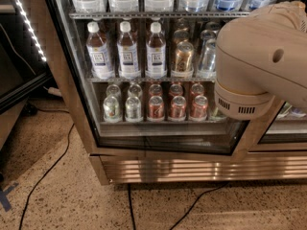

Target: Close left fridge door

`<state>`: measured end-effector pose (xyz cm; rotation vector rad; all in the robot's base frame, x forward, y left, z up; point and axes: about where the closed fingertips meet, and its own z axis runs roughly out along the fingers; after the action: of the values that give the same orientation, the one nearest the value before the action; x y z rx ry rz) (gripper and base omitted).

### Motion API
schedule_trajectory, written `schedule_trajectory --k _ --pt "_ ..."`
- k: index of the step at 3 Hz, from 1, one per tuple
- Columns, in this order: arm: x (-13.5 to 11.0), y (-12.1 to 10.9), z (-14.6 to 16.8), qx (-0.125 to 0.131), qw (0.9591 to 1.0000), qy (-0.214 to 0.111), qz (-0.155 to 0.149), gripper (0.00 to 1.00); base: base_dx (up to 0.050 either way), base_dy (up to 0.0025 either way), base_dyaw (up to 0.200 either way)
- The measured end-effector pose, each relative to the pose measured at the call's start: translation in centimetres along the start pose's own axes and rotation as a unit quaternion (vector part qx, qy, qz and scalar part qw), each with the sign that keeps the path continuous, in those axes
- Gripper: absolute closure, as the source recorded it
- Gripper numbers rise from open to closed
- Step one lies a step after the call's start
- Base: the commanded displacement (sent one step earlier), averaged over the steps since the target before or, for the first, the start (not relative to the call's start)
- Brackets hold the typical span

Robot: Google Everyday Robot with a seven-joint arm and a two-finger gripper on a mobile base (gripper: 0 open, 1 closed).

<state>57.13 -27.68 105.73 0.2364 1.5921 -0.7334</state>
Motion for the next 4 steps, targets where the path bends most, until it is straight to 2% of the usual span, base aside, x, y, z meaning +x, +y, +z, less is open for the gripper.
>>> schedule_trajectory --k 4 --pt "-0.37 0.07 0.10 -0.006 1.0000 -0.002 0.000 1.00 0.000 0.00000 0.000"
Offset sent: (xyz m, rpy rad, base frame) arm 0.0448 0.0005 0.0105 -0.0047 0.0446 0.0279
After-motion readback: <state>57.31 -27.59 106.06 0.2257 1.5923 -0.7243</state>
